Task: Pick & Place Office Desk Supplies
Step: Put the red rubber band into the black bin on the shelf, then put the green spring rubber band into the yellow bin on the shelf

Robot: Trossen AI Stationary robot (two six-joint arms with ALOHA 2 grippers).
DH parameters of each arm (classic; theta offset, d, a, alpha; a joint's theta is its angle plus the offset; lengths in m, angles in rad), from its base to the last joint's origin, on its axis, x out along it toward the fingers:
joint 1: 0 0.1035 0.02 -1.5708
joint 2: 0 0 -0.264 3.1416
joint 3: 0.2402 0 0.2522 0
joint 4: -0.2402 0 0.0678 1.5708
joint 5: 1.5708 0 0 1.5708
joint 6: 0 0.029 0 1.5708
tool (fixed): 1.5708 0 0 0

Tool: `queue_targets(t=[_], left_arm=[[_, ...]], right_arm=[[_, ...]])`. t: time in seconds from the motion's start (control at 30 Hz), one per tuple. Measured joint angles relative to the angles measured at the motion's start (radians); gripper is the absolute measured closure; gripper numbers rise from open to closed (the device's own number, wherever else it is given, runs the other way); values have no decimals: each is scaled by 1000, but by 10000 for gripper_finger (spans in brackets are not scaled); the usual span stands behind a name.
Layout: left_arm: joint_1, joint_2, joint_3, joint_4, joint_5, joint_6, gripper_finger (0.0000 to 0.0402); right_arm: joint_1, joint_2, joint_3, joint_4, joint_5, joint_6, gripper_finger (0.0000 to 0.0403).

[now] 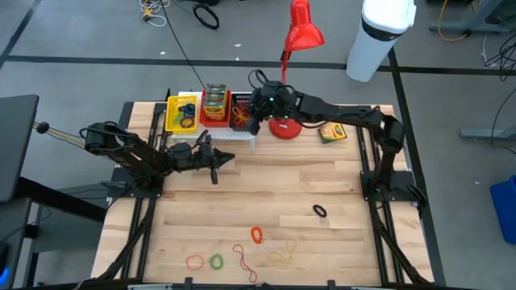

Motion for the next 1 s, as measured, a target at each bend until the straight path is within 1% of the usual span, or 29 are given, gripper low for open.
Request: queue_targets(t=[0.07, 0.17, 0.23, 0.3, 0.4, 0.5, 0.57, 0.63, 0.67, 0.73, 0.8, 0.9, 0.97, 1.0], left_arm=[[0, 0, 0, 1, 0, 1, 392], [0, 0, 0, 6, -1, 16, 392], [0, 0, 0, 6, 0, 24, 392], [0, 0, 0, 7, 0, 14, 391], [0, 0, 0, 7, -1, -5, 386], [0, 0, 0, 7, -1, -11, 379], [0, 0, 0, 7, -1, -11, 376], [0, 0, 0, 7, -1, -11, 375], [0, 0, 0, 8, -1, -11, 374], [0, 0, 0, 7, -1, -11, 374], [0, 0, 0, 7, 0, -11, 375], [0, 0, 0, 1, 7, -11, 377], [0, 0, 0, -1, 17, -21, 379], [0, 0, 0, -1, 24, -31, 380]], right_arm=[[-12, 16, 0, -12, -6, 57, 376], [-30, 30, 1, -16, -30, 119, 378], [-33, 31, 1, -12, -16, 148, 377], [-32, 31, 2, 11, -8, 155, 366], [-28, 31, 3, 20, -10, 162, 331], [-30, 31, 3, 21, -9, 175, 280], [-32, 31, 3, 25, -8, 208, 246], [-40, 31, 3, 35, -19, 274, 215], [-46, 31, 3, 40, -47, 323, 201], [-69, 31, 3, 49, -137, 414, 176], [-94, 31, 3, 52, -199, 447, 158], [-119, 19, 3, 6, -251, 386, 150], [-112, -12, 3, -60, -234, 292, 168], [-96, -32, 0, -95, -194, 237, 185]])
